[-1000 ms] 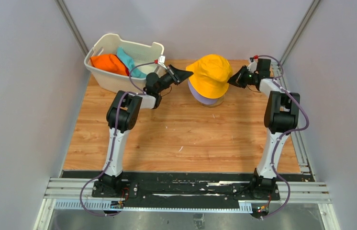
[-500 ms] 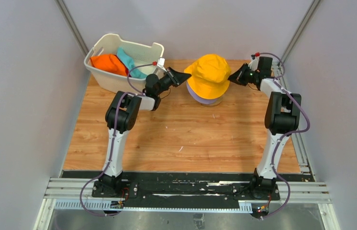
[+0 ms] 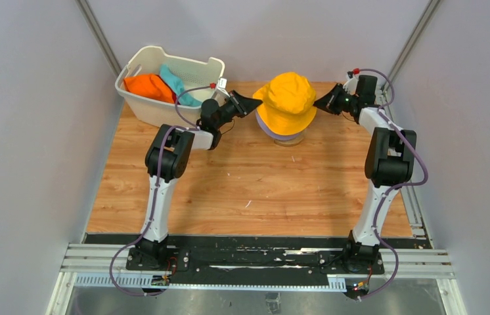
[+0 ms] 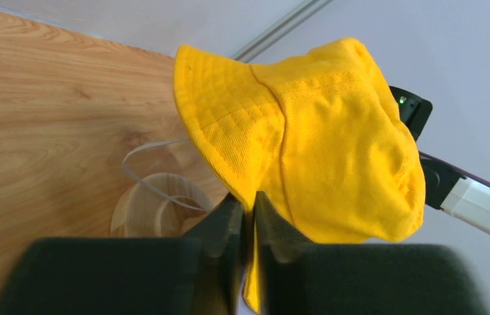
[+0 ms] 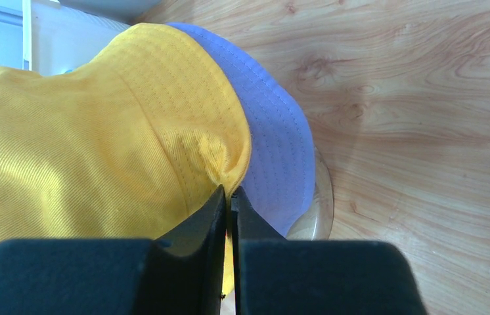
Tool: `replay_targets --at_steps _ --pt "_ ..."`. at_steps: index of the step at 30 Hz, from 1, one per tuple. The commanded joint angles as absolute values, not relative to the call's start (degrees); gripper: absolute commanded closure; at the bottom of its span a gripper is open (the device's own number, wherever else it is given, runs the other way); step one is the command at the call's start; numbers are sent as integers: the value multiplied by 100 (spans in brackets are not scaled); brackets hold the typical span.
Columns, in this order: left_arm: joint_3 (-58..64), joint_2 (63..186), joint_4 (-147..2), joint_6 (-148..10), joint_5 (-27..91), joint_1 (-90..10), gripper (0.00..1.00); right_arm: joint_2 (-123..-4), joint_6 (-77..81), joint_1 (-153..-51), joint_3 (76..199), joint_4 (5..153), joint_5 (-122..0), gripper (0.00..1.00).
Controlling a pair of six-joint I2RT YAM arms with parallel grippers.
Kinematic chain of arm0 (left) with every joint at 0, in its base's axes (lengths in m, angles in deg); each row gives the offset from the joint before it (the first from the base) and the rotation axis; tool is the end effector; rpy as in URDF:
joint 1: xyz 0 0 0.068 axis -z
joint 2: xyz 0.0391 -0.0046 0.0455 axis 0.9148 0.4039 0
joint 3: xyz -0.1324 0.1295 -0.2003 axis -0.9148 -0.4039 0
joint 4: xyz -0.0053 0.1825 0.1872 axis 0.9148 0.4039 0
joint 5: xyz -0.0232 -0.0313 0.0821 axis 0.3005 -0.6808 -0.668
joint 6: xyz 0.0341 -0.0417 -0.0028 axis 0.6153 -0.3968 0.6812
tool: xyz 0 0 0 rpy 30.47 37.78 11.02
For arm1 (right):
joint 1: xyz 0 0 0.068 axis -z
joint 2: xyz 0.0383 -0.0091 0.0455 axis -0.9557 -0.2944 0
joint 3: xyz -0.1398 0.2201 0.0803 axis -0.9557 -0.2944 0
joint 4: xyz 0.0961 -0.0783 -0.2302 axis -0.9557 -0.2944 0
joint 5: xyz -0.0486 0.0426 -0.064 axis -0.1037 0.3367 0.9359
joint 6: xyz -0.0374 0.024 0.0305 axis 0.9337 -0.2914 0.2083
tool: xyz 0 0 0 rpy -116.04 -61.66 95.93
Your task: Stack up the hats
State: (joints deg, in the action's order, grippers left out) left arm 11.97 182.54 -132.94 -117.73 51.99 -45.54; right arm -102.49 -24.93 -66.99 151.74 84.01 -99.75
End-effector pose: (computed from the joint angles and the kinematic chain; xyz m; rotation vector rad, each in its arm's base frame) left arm 0.4636 -0.1925 0.1681 -0.0848 1.5892 -1.4805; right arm 0.4832 -0.0241 0.2261 0.1813 2.0432 1.1160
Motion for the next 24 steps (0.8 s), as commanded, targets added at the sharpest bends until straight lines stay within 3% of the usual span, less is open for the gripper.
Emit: replay_targets --at_steps 1,2,3,5,8,13,24 --pt "844 18614 -12128 -12378 4946 -4720 75 -10106 -2484 -6752 15157 8503 -10046 90" --pt "821 18528 -12130 -12373 4929 -4721 68 -10088 -2450 -6752 15156 8456 -10016 86" --pt "730 18427 -12130 -12359 4913 -4720 55 -10067 -2406 -6752 15156 8410 -9994 82" --pt "573 18194 -12079 -12300 4826 -4722 40 -10005 -2350 -6752 15125 8357 -9960 74" --pt "386 17817 -11836 -12107 4706 -4720 29 -9856 -2251 -6746 15017 8301 -9853 64" --pt "358 17222 -10739 -11599 4371 -4721 27 -9378 -2024 -6726 14751 8061 -9447 47" --pt "705 16811 -9214 -10902 3890 -4623 26 -8250 -1432 -6585 14561 7109 -7529 38"
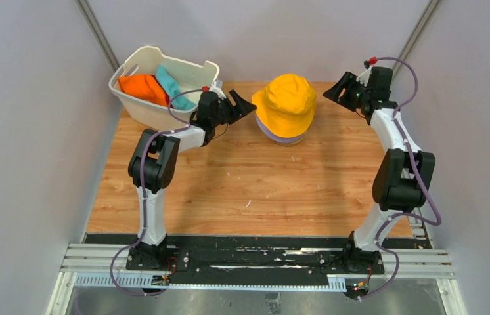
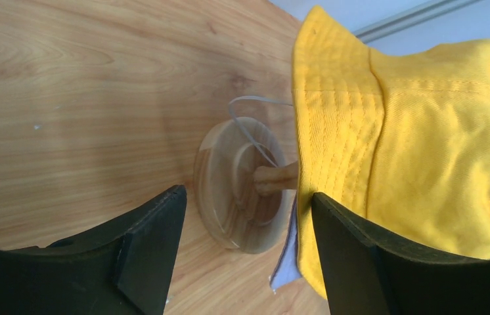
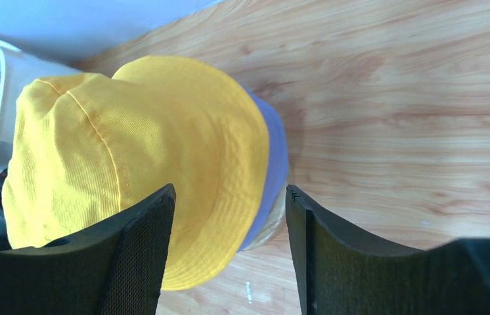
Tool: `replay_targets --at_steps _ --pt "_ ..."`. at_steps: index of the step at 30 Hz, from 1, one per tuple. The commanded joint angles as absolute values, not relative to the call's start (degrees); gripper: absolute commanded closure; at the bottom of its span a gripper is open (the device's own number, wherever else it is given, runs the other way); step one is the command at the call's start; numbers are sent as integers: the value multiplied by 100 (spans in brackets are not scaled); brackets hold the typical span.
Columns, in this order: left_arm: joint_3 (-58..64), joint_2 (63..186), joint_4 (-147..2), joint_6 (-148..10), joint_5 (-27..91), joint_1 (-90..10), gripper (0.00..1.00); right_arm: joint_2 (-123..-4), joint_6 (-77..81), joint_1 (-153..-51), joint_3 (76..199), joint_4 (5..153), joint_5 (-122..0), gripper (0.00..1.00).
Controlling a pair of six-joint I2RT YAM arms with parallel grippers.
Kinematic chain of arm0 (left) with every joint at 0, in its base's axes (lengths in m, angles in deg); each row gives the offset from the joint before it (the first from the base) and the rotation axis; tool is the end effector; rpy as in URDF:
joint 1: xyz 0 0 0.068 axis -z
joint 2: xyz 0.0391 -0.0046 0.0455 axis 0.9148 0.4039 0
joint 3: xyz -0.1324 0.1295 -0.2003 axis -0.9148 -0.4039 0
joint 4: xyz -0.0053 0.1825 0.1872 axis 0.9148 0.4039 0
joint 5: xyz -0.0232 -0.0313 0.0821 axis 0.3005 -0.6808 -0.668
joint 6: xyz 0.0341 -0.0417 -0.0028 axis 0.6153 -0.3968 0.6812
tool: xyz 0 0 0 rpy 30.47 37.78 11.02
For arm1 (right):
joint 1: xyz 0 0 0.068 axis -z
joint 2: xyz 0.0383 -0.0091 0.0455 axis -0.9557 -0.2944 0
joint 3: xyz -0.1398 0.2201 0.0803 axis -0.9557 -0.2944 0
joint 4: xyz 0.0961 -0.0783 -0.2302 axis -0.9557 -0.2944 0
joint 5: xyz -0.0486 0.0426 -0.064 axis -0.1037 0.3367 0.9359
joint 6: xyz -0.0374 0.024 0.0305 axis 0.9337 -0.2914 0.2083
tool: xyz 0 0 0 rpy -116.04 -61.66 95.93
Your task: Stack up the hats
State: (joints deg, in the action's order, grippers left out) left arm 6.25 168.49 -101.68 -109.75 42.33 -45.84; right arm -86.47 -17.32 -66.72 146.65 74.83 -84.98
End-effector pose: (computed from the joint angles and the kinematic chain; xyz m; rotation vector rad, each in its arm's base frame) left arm 0.4385 -0.1745 0.1941 -0.2888 1.9211 -1.1711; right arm 0.4303 -0.0279 0.3014 0.2104 2.0002 0.7679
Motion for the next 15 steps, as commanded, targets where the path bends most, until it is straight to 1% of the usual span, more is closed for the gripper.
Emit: replay_targets --at_steps 1,4,10,12,14,15 --pt "758 16816 -9197 -10888 3906 -4601 25 -8162 -1392 -6589 14592 7067 -7380 38" --pt "927 16790 -9195 -10816 4061 -4515 25 -7983 -1314 -6587 14676 7043 -7249 37" --pt "1229 16391 -9113 -10418 4102 -4387 25 -7812 -1302 -6585 14744 7034 -7358 37" --pt "1396 16176 -8620 -10018 3868 -4393 26 -7764 -1294 -6585 14727 7039 -7393 37" --pt "1550 16026 -8089 -9699 3586 -4400 21 -7730 -1286 -6585 14712 7039 -7441 37" --pt "1643 15993 -7873 -9556 3512 -4419 21 -7711 -1284 -6589 14684 7053 -7463 37"
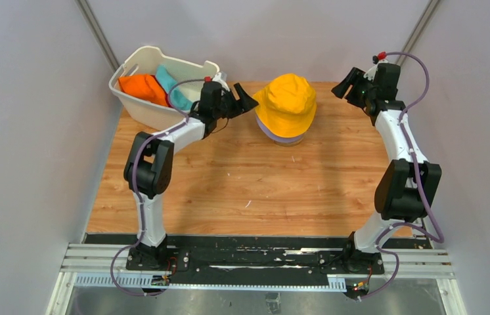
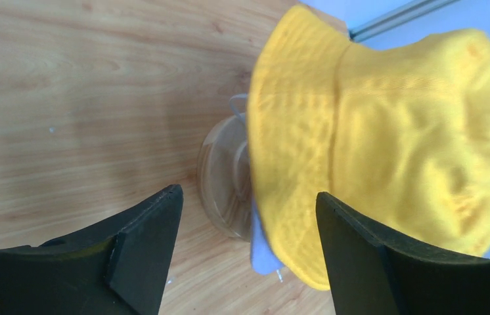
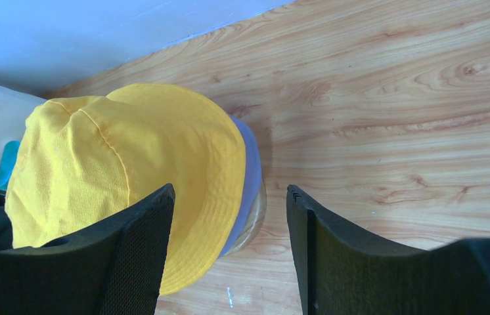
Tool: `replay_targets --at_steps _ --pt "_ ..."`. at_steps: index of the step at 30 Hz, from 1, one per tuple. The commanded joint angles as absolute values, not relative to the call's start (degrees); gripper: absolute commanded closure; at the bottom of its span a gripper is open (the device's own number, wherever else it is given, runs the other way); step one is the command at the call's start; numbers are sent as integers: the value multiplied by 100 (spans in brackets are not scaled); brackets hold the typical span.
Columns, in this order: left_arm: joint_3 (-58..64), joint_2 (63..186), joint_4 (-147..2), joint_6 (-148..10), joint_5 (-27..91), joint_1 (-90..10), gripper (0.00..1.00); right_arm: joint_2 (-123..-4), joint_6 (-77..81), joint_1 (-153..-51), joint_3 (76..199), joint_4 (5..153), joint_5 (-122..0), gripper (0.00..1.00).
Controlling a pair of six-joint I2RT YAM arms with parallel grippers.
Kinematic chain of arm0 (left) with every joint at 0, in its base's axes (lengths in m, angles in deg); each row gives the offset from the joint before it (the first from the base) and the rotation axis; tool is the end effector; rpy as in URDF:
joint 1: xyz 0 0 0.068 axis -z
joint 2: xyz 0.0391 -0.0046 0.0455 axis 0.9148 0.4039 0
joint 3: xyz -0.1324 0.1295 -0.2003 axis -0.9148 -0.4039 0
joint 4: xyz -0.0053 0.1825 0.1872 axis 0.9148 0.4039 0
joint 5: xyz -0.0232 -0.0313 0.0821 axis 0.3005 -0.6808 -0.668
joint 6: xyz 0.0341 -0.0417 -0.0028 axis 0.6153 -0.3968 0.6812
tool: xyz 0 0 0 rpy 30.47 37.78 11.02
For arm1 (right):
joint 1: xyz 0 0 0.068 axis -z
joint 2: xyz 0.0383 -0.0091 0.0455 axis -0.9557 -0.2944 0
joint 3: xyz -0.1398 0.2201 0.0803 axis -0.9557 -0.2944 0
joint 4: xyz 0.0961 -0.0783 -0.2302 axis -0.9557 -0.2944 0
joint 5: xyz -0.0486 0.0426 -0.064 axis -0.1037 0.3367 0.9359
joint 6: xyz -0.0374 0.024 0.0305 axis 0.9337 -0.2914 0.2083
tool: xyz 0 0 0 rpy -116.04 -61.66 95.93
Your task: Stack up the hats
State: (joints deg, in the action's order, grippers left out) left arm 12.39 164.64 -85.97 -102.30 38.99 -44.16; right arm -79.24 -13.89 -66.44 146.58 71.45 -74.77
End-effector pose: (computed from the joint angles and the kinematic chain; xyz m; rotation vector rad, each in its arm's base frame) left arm 0.4345 -0.1857 0.2314 -0.2085 2.0058 -1.0259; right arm 0.4033 -0.0327 0.3444 0.2478 1.9272 0.5446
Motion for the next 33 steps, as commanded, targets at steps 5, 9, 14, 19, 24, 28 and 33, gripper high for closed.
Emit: replay_targets --at_steps 5,9,14,19,24,28,33 --pt "1847 16000 -7503 -9252 3290 -4572 21 -7662 -1306 -6587 14616 7121 -7566 37" --pt "2169 16118 -7068 -8973 2968 -4711 21 -7602 -1292 -6585 14583 7126 -7580 37" --pt "2556 16325 -6564 -8617 2509 -4795 21 -7530 -1301 -6585 14568 7185 -7652 37" --pt "3018 16615 -6118 -8247 1876 -4926 21 -7476 -1330 -6598 14548 7217 -7745 37" --pt "3367 16955 -5969 -8288 1765 -5267 22 -7415 -1340 -6594 14534 7264 -7828 37" --pt "3718 17084 -5839 -8295 1754 -5505 22 -7395 -1353 -6593 14513 7295 -7892 37" --pt "3888 16571 -5643 -8362 2221 -5480 23 -7395 -1388 -6609 14492 7353 -7949 37"
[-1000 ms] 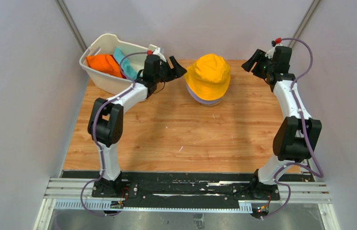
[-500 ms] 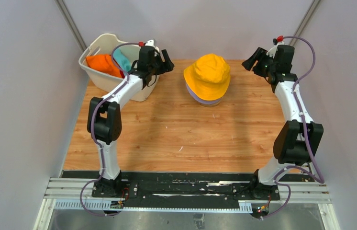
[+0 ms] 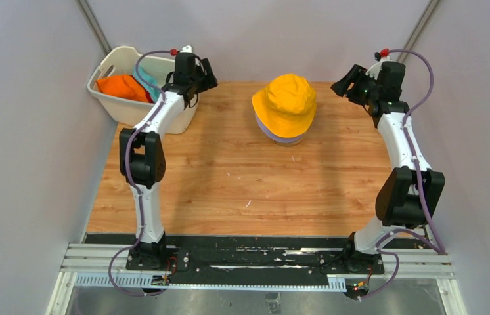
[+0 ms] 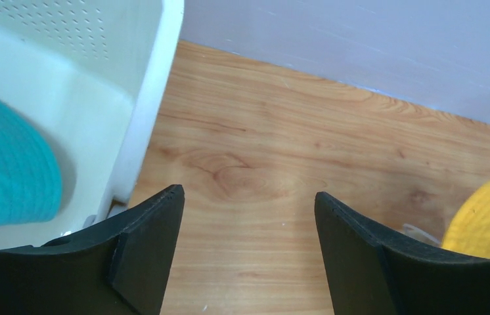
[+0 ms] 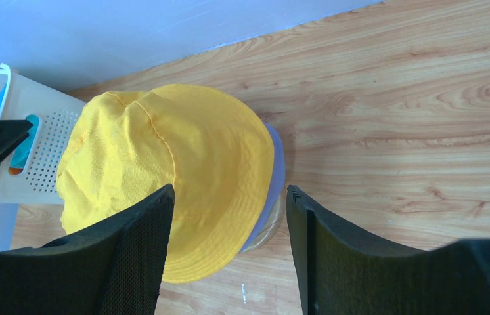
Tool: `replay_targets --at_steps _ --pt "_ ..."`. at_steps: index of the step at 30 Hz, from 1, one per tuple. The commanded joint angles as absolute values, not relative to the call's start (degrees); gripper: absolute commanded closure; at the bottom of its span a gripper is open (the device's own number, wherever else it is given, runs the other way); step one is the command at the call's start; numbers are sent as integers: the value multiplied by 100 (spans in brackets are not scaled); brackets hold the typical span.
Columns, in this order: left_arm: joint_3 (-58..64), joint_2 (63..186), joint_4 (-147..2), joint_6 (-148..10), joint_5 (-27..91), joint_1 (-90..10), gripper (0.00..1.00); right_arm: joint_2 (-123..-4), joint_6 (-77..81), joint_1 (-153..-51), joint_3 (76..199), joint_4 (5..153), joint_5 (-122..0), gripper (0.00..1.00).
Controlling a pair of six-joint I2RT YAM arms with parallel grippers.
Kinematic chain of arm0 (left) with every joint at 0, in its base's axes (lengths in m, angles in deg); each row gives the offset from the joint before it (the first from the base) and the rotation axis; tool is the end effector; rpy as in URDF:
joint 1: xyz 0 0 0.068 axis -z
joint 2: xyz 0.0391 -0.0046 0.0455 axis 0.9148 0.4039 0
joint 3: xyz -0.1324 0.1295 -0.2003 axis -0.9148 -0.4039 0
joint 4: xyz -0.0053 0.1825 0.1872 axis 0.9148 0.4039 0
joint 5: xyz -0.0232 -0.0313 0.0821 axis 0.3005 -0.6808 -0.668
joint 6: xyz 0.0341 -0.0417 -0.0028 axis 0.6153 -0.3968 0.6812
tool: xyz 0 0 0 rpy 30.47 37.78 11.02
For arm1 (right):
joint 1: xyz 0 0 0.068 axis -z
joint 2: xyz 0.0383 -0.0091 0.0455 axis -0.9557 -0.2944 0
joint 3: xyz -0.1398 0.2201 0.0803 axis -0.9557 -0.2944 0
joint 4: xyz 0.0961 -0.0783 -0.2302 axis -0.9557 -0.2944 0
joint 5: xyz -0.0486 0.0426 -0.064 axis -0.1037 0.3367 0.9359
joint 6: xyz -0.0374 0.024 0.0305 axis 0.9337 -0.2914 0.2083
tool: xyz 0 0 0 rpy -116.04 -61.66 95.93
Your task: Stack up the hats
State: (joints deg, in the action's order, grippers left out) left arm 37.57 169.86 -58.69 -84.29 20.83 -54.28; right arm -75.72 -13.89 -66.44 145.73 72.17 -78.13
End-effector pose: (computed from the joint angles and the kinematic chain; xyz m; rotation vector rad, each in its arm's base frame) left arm 0.4947 -0.1023 0.2929 -0.2989 2.0139 -0.3782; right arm 0.3882 -0.0290 0.3638 0.1839 1.8766 0.5943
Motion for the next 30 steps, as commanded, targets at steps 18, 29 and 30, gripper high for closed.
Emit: replay_targets --at_steps 18,29,30 --pt "6487 17486 -2840 -9059 1575 -6907 42 -7363 -1426 -6813 14699 7324 -8400 37" --pt "5641 17531 -3334 -8916 1243 -7289 43 -7272 -1487 -6822 14572 7424 -8515 37" --pt "5673 17579 -3321 -8909 1180 -7301 43 -7265 -1501 -6827 14562 7441 -8540 38"
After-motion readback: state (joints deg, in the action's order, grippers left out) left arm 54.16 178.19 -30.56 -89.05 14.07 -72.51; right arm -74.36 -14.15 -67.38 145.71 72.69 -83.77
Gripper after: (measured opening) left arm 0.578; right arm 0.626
